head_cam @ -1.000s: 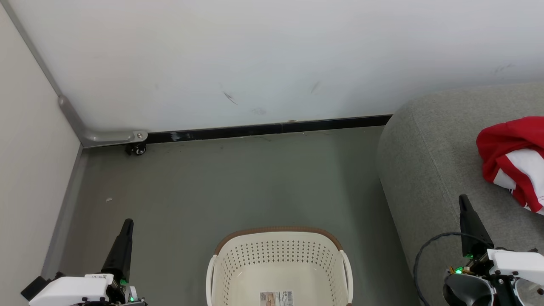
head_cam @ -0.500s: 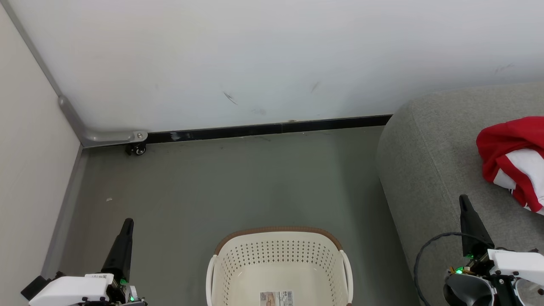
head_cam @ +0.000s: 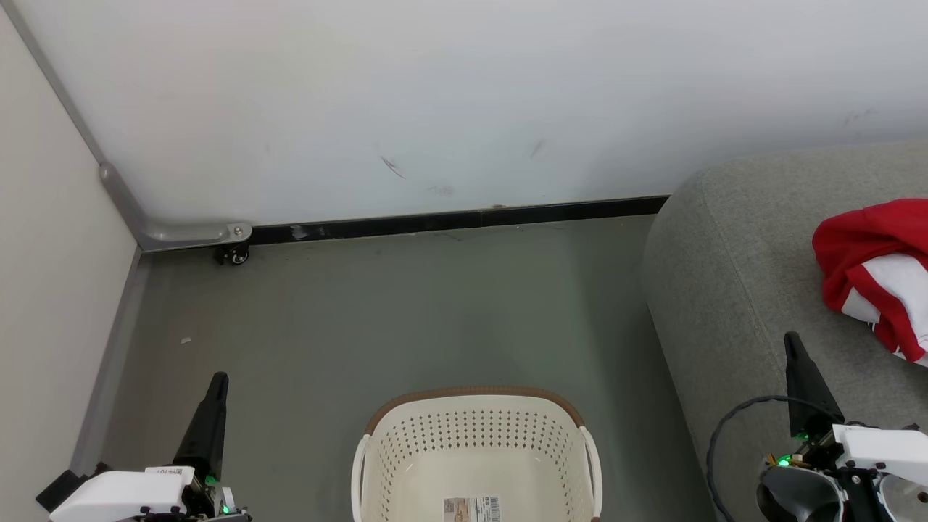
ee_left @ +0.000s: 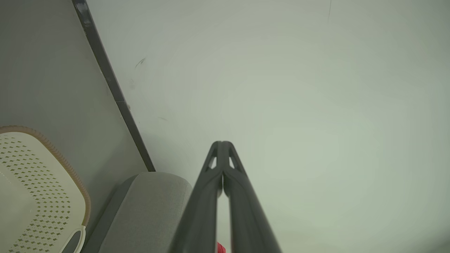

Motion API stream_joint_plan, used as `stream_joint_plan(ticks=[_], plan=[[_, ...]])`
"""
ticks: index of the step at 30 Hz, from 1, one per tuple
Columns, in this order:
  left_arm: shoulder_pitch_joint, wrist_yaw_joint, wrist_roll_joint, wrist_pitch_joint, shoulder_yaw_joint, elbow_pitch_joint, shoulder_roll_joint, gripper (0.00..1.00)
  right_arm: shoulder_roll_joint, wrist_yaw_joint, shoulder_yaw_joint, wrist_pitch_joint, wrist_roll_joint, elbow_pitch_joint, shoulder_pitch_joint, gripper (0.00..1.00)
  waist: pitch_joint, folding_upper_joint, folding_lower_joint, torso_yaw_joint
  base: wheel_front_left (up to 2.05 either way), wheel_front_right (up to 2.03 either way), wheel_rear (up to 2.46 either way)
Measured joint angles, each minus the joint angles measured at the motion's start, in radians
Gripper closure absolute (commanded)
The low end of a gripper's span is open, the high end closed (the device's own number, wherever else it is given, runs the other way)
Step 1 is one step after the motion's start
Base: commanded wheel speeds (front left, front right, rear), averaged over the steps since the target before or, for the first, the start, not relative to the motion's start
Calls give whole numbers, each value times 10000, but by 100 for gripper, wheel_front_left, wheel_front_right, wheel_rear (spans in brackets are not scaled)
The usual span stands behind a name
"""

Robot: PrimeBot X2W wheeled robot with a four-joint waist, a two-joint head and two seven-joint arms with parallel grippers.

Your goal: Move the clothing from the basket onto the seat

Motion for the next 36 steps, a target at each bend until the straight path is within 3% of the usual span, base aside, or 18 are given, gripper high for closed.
stream_joint_plan(ticks=[36], plan=[[0, 0, -2, -6, -31, -35, 0, 100, 6, -2, -35, 13, -4, 8, -106, 100, 1, 0, -1, -1, 0, 0, 0]])
